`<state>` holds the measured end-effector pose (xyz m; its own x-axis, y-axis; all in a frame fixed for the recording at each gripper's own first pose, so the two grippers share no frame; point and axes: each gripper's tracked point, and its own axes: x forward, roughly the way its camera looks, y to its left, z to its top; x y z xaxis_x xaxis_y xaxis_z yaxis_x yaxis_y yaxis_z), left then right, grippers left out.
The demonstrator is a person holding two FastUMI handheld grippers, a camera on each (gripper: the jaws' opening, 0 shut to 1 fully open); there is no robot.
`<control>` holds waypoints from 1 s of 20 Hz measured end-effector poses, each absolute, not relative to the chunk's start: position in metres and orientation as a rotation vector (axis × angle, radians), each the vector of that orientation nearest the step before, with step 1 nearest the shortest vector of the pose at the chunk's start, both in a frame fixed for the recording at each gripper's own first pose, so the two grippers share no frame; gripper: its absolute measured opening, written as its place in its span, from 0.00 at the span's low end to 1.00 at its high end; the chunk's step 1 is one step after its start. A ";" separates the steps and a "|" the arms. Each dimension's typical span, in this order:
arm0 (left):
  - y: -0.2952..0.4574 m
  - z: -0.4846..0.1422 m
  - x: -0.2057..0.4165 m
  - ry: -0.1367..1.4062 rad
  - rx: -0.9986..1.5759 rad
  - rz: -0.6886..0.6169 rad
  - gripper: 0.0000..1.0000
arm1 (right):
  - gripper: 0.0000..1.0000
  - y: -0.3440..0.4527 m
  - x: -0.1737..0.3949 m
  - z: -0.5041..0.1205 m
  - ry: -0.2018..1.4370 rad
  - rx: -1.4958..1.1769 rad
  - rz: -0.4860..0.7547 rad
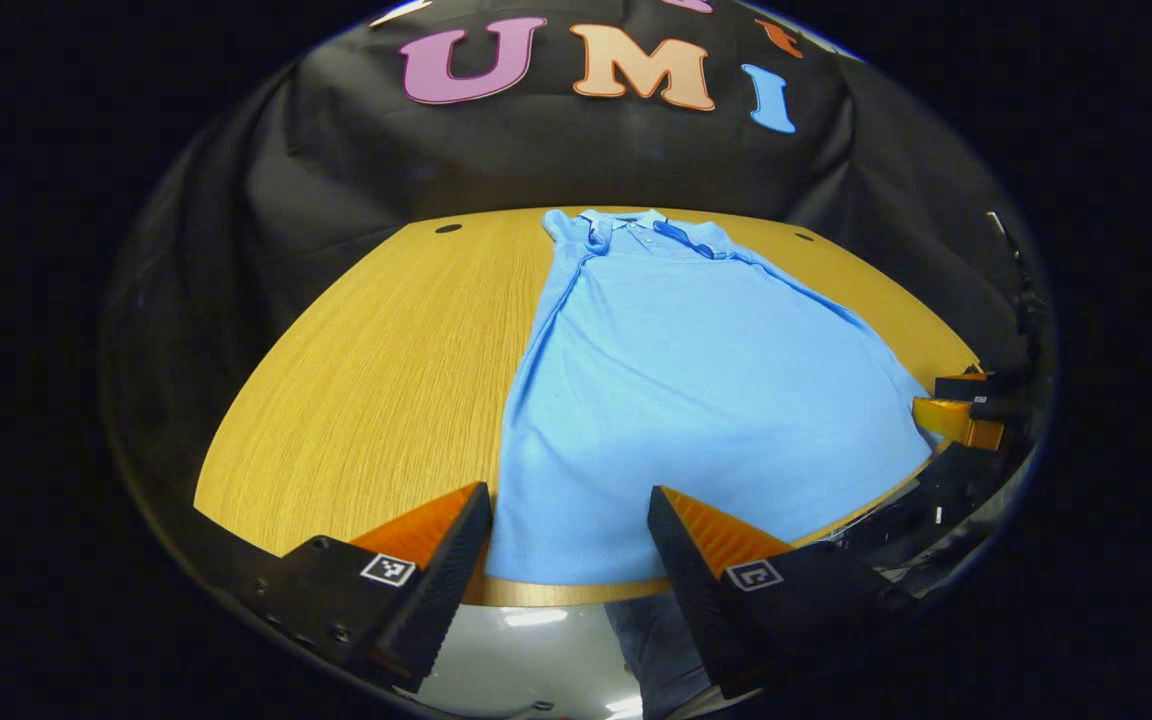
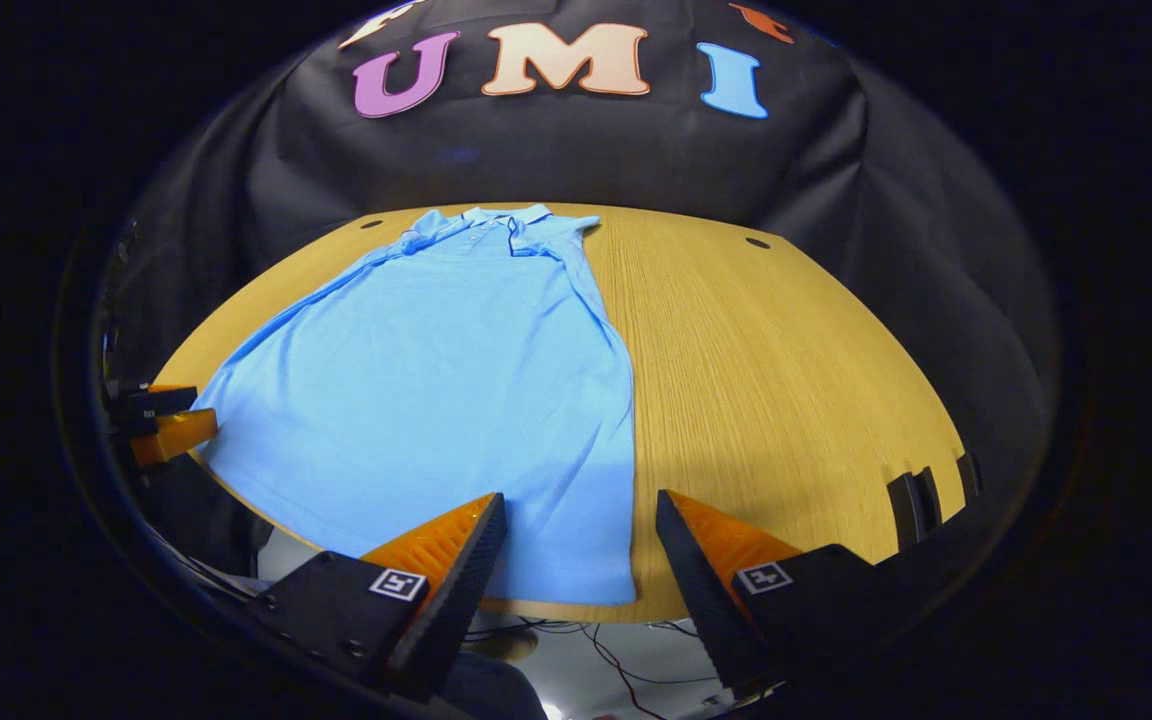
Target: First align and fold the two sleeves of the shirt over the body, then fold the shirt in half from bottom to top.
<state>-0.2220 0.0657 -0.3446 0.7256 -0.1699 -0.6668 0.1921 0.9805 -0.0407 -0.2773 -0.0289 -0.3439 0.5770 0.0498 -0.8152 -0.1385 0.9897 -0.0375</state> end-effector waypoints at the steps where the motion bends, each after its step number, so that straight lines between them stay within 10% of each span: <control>1: 0.062 -0.346 -0.222 0.734 0.023 -0.209 0.96 | 0.91 -0.025 -0.279 -0.345 0.960 -0.074 0.114; 4: 0.051 -0.345 -0.226 0.742 0.012 -0.212 0.78 | 0.66 -0.009 -0.279 -0.346 0.972 -0.062 0.159; 7: 0.039 -0.345 -0.219 0.749 -0.055 -0.219 0.34 | 0.04 0.005 -0.280 -0.348 1.001 -0.022 0.186; 11: 0.032 -0.344 -0.219 0.837 -0.215 -0.214 0.00 | 0.02 0.016 -0.277 -0.348 1.039 0.075 0.191; 20: 0.027 -0.303 -0.175 0.817 -0.212 -0.247 0.00 | 0.02 0.042 -0.209 -0.298 0.914 0.212 0.232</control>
<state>-0.1754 0.0270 -0.3026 0.6585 -0.2977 -0.6912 0.1351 0.9503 -0.2805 -0.2092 0.0423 -0.2984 0.5891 0.2876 -0.7552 -0.1082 0.9542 0.2789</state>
